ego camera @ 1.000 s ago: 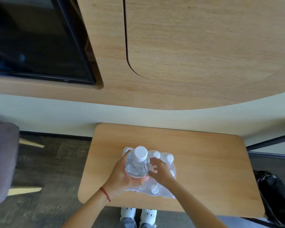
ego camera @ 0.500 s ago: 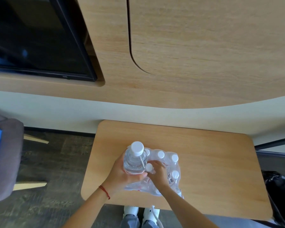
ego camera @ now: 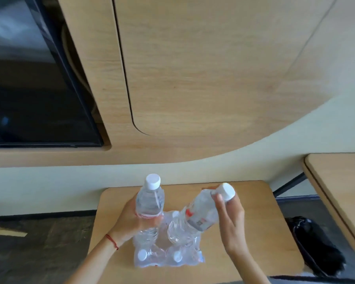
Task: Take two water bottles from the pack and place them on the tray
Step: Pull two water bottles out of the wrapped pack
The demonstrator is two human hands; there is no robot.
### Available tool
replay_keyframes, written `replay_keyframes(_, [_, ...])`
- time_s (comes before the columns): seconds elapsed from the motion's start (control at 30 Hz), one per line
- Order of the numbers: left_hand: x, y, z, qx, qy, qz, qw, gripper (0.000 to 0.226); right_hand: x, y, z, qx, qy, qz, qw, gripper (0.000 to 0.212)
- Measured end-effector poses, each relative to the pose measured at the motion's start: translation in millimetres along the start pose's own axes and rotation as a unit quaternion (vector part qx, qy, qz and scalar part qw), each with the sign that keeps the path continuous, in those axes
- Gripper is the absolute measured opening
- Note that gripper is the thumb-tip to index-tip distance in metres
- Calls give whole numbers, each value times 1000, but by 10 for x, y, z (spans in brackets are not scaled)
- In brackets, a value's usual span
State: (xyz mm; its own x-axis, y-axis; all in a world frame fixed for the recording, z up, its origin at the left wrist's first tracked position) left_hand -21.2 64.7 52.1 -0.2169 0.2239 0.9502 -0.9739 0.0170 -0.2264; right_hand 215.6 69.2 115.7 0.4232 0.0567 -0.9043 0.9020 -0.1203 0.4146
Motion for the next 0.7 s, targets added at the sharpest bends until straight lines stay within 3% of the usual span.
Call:
replay_keyframes(0.2, [358, -765, -213, -95, -16, -20, 995, 55, -383, 818, 4, 107, -59, -34, 992, 38])
replay_keyframes(0.37, [372, -1734, -337, -180, -26, -61, 981, 50, -125, 1573, 341, 177, -81, -13, 981, 23])
replay_keyframes(0.7, [-30, -4072, -111, -323, -45, -109, 939, 38, 601, 3573, 1104, 322, -119, -4, 939, 23])
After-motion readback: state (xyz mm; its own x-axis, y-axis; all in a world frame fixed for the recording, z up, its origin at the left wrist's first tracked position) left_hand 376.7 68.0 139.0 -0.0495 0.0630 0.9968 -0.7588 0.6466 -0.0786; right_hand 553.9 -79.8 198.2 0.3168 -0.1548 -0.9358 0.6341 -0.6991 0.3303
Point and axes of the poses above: each hand's wrist, its own z-axis away from the middle knuckle, its own y-axis out of the back of the hand, x = y × z, the point moved 3 cm from there along -z, towards the middle knuckle, and after that the axes turned 15 degrees about z, right-handed, at the moved point
